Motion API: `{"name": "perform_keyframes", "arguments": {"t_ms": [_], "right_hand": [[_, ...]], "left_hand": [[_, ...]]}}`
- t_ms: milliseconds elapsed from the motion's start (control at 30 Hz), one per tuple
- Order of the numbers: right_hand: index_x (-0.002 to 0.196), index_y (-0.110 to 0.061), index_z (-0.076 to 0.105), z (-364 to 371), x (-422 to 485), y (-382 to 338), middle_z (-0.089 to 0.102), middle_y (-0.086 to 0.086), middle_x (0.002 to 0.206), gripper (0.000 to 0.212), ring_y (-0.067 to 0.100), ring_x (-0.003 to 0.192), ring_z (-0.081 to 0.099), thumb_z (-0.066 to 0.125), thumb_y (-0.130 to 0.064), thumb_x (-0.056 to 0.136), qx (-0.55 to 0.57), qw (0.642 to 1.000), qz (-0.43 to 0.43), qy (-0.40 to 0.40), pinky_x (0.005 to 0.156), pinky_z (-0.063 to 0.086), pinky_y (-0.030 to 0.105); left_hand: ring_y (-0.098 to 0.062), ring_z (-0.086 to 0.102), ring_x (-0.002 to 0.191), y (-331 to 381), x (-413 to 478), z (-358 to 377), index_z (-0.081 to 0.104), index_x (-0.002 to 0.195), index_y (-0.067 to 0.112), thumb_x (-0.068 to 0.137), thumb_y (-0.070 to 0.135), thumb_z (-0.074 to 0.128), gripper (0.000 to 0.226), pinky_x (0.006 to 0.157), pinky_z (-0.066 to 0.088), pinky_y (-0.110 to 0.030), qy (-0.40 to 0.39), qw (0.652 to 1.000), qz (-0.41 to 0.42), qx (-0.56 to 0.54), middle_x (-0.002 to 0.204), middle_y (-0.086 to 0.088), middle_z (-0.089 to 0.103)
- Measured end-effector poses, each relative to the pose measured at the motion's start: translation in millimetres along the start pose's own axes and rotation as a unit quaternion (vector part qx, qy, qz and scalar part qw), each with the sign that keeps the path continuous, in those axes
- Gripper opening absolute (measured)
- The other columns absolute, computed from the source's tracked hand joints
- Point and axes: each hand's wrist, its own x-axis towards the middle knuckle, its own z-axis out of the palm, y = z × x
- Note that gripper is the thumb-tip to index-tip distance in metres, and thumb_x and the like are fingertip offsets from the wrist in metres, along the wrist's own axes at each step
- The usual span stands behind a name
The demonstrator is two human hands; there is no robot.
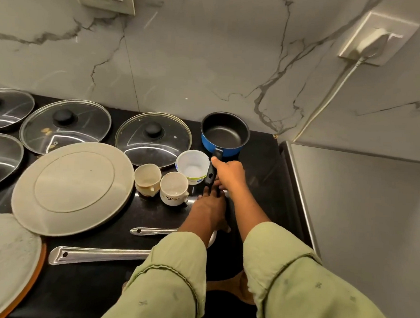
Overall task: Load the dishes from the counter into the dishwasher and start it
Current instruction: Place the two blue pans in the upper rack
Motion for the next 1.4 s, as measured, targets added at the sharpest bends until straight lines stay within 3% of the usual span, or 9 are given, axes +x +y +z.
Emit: {"name": "perform_keyframes", "arguments": {"t_ms": [167,367,500,700,900,1000,1167,1300,1400], "right_hand": [[0.112,-0.008,0.059,10,12,-11,0.067,0.01,0.093,0.037,0.021,0.074,0.064,0.065,-0.035,0.087,0.061,0.996,0.054,-0.026,0.056,0.048,0.031],[0.105,-0.005,0.059,9,10,-15,0.063,0.012,0.078,0.026,0.023,0.063,0.06,0.055,-0.025,0.089,0.14,0.985,0.1,-0.028,0.054,0.054,0.03],[0.1,-0.007,0.054,1,7,-13,0.067,0.015,0.075,0.018,0.015,0.049,0.048,0.049,-0.023,0.093,0.143,0.983,0.104,-0.045,0.042,0.037,0.023],[0.099,-0.014,0.054,-22,-2,-4,0.056,0.008,0.063,0.038,0.012,0.039,0.039,0.037,-0.047,0.103,0.137,0.99,0.033,0.021,0.035,0.029,0.021],[0.104,-0.018,0.057,-52,-32,28,0.065,0.003,0.087,0.032,0.022,0.081,0.064,0.038,-0.045,0.102,-0.099,0.97,-0.169,0.146,0.064,0.045,0.031],[0.126,-0.017,0.047,-63,-59,44,0.063,0.001,0.106,0.03,0.018,0.096,0.062,0.05,-0.032,0.101,-0.086,0.956,-0.223,0.17,0.067,0.041,0.023],[0.123,-0.014,0.039,-83,-91,69,0.056,-0.002,0.117,0.041,0.022,0.115,0.058,0.064,-0.006,0.091,-0.017,0.956,-0.223,0.191,0.08,0.041,0.02],[0.148,-0.022,0.03,-97,-113,85,0.05,0.002,0.144,0.061,0.022,0.132,0.047,0.062,-0.021,0.095,-0.051,0.968,-0.185,0.162,0.096,0.038,0.028],[0.141,-0.022,0.042,-101,-124,101,0.059,0.002,0.134,0.048,0.024,0.124,0.054,0.055,-0.04,0.098,-0.094,0.959,-0.19,0.187,0.086,0.041,0.03]], "left_hand": [[-0.042,-0.011,0.15,-4,5,3,-0.003,0.159,0.015,0.09,0.044,0.068,0.103,0.121,0.008,-0.055,0.002,1.0,0.018,0.019,0.162,-0.015,-0.021],[-0.04,-0.016,0.149,-6,6,5,0.001,0.159,0.015,0.089,0.045,0.067,0.101,0.12,0.007,-0.055,0.0,1.0,0.014,0.015,0.164,-0.014,-0.015],[-0.039,-0.016,0.149,-6,10,6,-0.002,0.159,0.013,0.083,0.053,0.072,0.114,0.121,0.006,-0.054,-0.005,1.0,0.003,0.022,0.164,-0.014,-0.015],[-0.038,-0.01,0.151,-1,-2,-3,-0.006,0.158,0.008,0.083,0.046,0.075,0.117,0.121,0.009,-0.049,0.007,1.0,-0.006,0.024,0.163,-0.017,-0.015],[-0.039,-0.008,0.151,2,-4,-5,-0.005,0.158,0.008,0.084,0.053,0.072,0.115,0.121,0.01,-0.049,-0.001,0.998,-0.009,0.067,0.163,-0.018,-0.015],[-0.037,-0.01,0.151,1,-2,-6,-0.004,0.158,0.011,0.084,0.052,0.072,0.115,0.121,0.014,-0.056,-0.013,0.998,-0.017,0.058,0.164,-0.014,-0.017],[-0.037,-0.002,0.152,8,-9,-10,-0.001,0.159,0.01,0.083,0.053,0.073,0.114,0.12,0.017,-0.052,-0.011,0.996,-0.028,0.087,0.165,-0.016,-0.011],[-0.033,0.01,0.152,20,-24,-2,0.013,0.158,0.013,0.089,0.047,0.065,0.093,0.122,0.014,-0.048,0.066,0.991,0.024,0.117,0.166,-0.014,0.003],[-0.029,0.008,0.153,31,-45,11,0.018,0.158,0.015,0.095,0.041,0.056,0.079,0.123,0.009,-0.045,0.134,0.983,0.067,0.108,0.166,-0.012,0.007]]}}
